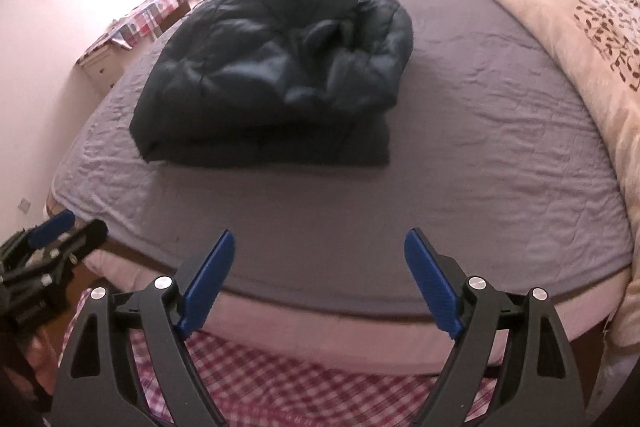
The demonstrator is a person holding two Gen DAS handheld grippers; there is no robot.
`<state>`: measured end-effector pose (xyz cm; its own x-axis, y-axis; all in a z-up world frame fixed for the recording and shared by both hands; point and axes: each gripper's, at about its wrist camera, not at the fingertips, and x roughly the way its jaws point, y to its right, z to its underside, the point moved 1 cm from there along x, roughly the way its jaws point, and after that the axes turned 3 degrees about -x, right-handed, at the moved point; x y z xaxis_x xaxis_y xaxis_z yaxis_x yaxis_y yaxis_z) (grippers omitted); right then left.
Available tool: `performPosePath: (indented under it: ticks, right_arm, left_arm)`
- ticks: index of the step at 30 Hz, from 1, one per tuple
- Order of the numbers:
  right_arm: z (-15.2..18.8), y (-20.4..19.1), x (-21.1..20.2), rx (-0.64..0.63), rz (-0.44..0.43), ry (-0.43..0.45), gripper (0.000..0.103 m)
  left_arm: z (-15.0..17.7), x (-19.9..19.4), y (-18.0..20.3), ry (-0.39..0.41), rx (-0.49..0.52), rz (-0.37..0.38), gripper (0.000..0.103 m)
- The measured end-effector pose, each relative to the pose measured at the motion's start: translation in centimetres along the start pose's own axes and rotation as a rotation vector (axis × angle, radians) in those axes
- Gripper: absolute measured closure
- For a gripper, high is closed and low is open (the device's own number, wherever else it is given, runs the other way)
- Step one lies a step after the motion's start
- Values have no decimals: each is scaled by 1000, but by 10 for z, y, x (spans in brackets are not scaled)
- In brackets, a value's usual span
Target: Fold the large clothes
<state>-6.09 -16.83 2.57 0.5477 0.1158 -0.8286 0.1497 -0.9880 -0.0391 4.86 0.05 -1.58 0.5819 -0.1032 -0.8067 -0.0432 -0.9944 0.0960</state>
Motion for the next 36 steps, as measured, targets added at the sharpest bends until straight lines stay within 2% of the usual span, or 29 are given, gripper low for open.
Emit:
performPosePath:
  ticks: [8, 15, 36]
  right_arm:
    - [18, -6, -7, 6, 66, 27, 21]
    - [24, -9, -6, 10, 74, 13, 21]
    - [30, -14, -7, 12, 120, 6, 21]
  left_arm:
    - [17, 0, 6, -25, -10, -29, 25]
    - [23, -3, 17, -27, 28, -18, 25]
    - [29, -5, 19, -47, 25, -16, 25]
